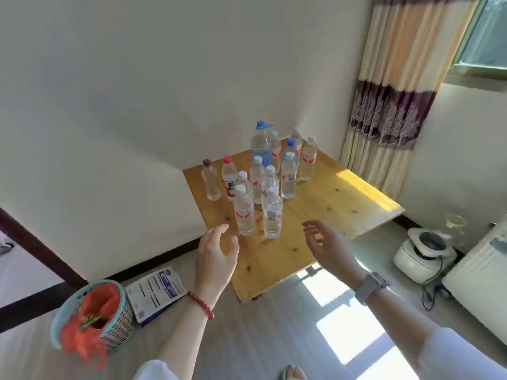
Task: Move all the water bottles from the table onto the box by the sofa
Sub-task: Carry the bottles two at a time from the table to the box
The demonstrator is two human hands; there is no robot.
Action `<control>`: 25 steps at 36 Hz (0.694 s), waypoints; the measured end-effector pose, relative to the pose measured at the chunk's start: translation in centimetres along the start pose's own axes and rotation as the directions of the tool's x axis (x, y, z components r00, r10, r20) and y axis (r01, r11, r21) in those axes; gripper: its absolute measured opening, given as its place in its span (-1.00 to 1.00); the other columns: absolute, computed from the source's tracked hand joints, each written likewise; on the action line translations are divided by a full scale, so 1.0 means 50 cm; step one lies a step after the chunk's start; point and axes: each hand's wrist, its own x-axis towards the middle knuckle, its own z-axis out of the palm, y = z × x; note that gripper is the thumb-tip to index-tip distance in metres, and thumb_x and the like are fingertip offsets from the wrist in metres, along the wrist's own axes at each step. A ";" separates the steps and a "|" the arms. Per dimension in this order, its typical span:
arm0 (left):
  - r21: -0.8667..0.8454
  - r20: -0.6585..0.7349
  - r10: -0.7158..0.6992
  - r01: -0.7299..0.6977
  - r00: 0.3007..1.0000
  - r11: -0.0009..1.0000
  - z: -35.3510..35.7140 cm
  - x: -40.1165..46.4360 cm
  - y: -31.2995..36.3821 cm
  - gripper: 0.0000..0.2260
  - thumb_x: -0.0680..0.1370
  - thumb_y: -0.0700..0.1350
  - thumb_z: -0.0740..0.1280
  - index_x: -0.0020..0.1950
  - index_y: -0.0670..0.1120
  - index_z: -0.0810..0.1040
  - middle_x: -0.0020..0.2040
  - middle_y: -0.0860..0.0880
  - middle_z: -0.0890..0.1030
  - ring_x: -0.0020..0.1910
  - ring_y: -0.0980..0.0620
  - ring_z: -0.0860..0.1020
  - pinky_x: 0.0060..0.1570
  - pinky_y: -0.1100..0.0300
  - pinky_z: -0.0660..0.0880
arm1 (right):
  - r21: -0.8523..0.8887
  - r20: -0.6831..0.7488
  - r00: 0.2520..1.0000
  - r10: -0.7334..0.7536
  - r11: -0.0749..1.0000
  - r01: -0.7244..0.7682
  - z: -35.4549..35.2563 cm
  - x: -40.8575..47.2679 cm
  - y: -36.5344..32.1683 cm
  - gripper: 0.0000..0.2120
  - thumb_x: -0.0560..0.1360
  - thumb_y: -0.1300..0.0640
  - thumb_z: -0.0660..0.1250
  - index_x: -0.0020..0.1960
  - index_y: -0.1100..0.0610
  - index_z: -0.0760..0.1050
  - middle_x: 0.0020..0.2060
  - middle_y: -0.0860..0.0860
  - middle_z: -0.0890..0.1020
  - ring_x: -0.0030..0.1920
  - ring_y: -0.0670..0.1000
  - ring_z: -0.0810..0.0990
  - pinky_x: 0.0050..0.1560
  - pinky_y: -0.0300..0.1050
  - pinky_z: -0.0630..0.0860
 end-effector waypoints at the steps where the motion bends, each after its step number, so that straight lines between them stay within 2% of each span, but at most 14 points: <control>1: -0.015 0.002 -0.030 0.030 1.000 0.999 0.022 0.014 -0.015 -0.70 0.53 -0.05 0.27 0.24 -0.10 0.46 0.16 -0.08 0.54 0.16 -0.01 0.48 0.06 0.21 0.39 | 0.032 0.006 0.999 0.033 0.999 -0.033 0.018 0.018 0.024 -0.76 0.52 0.14 0.22 0.16 0.11 0.48 -0.03 0.02 0.62 0.03 -0.01 0.57 0.07 0.01 0.53; 3: -0.024 0.003 -0.093 0.094 0.996 0.995 0.068 0.048 -0.047 -0.69 0.52 -0.06 0.28 0.25 -0.11 0.45 0.16 -0.09 0.54 0.15 -0.01 0.49 0.04 0.22 0.38 | 0.065 0.026 0.997 0.070 0.995 -0.072 0.054 0.062 0.067 -0.73 0.52 0.12 0.23 0.20 0.12 0.45 -0.02 0.01 0.61 0.03 -0.02 0.56 0.08 0.03 0.53; 6: -0.016 0.076 -0.197 0.199 0.977 0.980 0.130 0.104 -0.093 -0.64 0.52 -0.05 0.29 0.30 -0.10 0.39 0.22 -0.10 0.51 0.18 0.00 0.46 0.03 0.19 0.40 | 0.078 0.092 0.984 0.153 0.984 -0.161 0.114 0.132 0.128 -0.64 0.50 0.08 0.26 0.27 0.13 0.38 0.07 0.05 0.57 0.05 0.00 0.54 0.09 0.04 0.52; 12: -0.006 0.210 -0.345 0.354 0.915 0.935 0.231 0.217 -0.177 -0.43 0.51 0.00 0.31 0.44 -0.07 0.18 0.40 -0.14 0.34 0.35 -0.09 0.33 0.25 -0.01 0.39 | 0.036 0.195 0.954 0.228 0.970 -0.239 0.219 0.266 0.223 -0.31 0.46 -0.04 0.32 0.45 0.17 0.11 0.31 0.13 0.39 0.27 0.07 0.42 0.20 -0.07 0.40; 17: 0.035 0.286 -0.432 0.442 0.855 0.897 0.288 0.272 -0.243 -0.32 0.49 0.10 0.31 0.49 -0.01 0.03 0.50 -0.11 0.16 0.45 -0.08 0.17 0.33 0.00 0.25 | 0.089 0.273 0.919 0.284 0.944 -0.318 0.284 0.329 0.268 -0.16 0.42 -0.04 0.38 0.48 0.15 -0.07 0.41 0.13 0.22 0.38 0.11 0.28 0.29 -0.08 0.28; 19: 0.031 0.322 -0.450 0.465 0.833 0.885 0.309 0.290 -0.263 -0.26 0.47 0.11 0.33 0.49 0.01 -0.02 0.52 -0.09 0.10 0.48 -0.07 0.10 0.36 0.00 0.19 | 0.102 0.292 0.911 0.292 0.937 -0.333 0.303 0.345 0.278 -0.12 0.41 -0.03 0.39 0.49 0.14 -0.10 0.43 0.12 0.17 0.40 0.10 0.24 0.32 -0.12 0.22; 21: -0.011 0.362 -0.458 0.495 0.812 0.869 0.326 0.310 -0.279 -0.20 0.43 0.10 0.37 0.50 0.04 -0.06 0.53 -0.05 0.06 0.49 -0.04 0.05 0.38 -0.01 0.13 | 0.114 0.315 0.901 0.297 0.931 -0.347 0.318 0.357 0.286 -0.12 0.41 -0.02 0.40 0.49 0.14 -0.10 0.46 0.10 0.12 0.43 0.08 0.18 0.40 -0.07 0.19; 23: -0.083 0.397 -0.431 0.499 0.810 0.862 0.339 0.334 -0.293 -0.14 0.39 0.08 0.41 0.50 0.07 -0.08 0.53 0.00 0.05 0.49 0.00 0.04 0.39 -0.03 0.09 | 0.151 0.328 0.895 0.302 0.919 -0.365 0.329 0.366 0.291 -0.14 0.40 0.01 0.41 0.48 0.12 -0.06 0.45 0.08 0.14 0.44 0.06 0.17 0.42 -0.05 0.18; 25: -0.142 0.427 -0.401 0.498 0.811 0.856 0.345 0.362 -0.306 -0.12 0.36 0.08 0.44 0.50 0.09 -0.05 0.52 0.04 0.10 0.47 0.05 0.08 0.39 -0.01 0.12 | 0.200 0.329 0.894 0.303 0.903 -0.380 0.338 0.375 0.294 -0.21 0.40 0.03 0.41 0.46 0.08 0.01 0.42 0.03 0.21 0.41 0.00 0.22 0.37 -0.12 0.21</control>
